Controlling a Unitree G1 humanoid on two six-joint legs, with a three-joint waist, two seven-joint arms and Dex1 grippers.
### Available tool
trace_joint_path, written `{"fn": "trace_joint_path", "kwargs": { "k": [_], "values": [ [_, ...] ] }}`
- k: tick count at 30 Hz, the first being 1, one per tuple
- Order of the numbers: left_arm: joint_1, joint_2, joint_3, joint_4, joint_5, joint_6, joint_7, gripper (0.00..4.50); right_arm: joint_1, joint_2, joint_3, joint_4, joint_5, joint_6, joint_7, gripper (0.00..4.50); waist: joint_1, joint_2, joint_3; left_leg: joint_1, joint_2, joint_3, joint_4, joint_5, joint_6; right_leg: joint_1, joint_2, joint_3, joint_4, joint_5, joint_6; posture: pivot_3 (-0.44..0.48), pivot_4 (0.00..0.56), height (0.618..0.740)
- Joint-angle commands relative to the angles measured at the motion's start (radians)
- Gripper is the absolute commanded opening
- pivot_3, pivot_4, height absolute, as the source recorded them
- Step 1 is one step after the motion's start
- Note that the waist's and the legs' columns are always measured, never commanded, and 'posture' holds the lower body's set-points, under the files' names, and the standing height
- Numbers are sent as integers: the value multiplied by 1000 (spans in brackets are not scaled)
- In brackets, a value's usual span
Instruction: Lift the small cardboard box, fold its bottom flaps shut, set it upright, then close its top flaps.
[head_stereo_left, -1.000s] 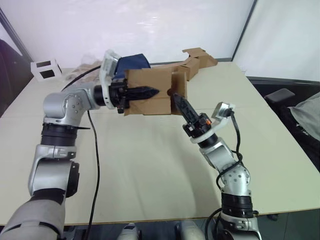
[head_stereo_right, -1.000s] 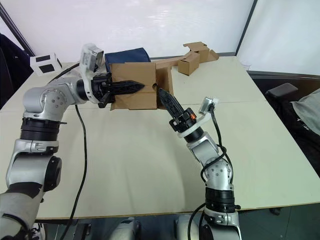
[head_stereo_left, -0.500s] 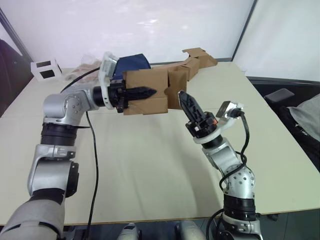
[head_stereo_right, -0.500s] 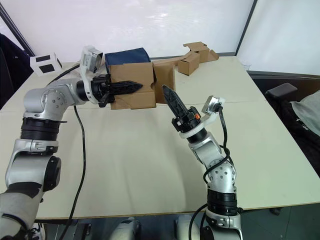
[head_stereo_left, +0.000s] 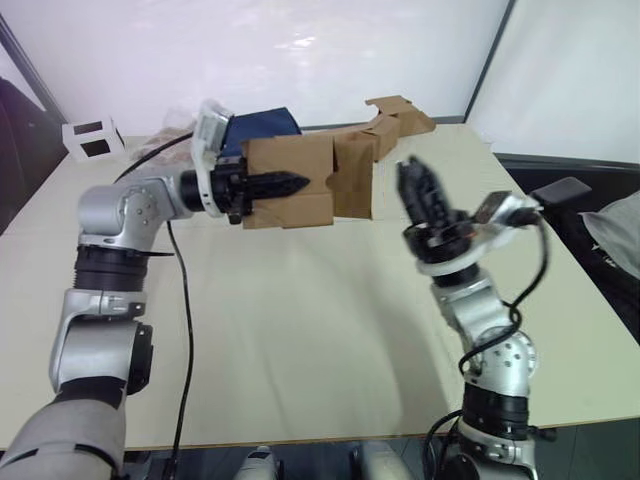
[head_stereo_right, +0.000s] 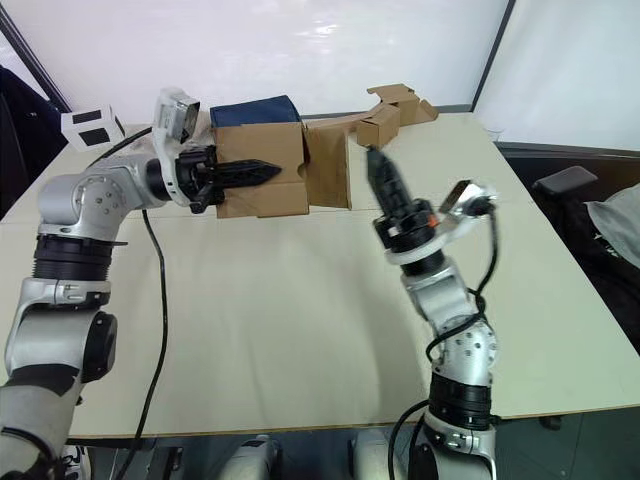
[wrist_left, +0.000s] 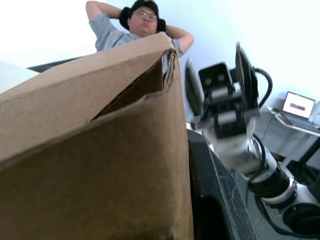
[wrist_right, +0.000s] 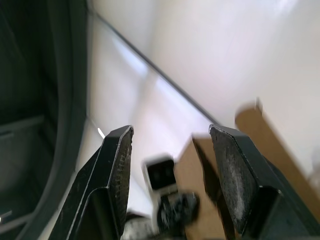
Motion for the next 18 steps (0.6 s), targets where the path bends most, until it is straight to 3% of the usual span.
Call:
{"fn": "trace_joint_path", "kwargs": {
  "k": [1,7,18],
  "values": [
    [-19,12,28,-39,-26,8,-15,0,-8,-23,-10,75,-39,-23,7,2508,-1,0,0,0,0,0,0,0,0,0,0,0,0,0,0,0,150,740],
    [-14,-7,30,-56,-30,14,-4,0,-82,-7,63,219,-230,-86,22,2508,-4,0,0,0,0,0,0,0,-1,-1,1,0,0,0,0,0,150,740],
    [-6,-6,39,-69,-30,26,6,0,-73,65,127,177,-219,-26,71,2508,0,0,0,0,0,0,0,2,-4,-1,0,0,1,0,0,0,150,740]
  ]
}}
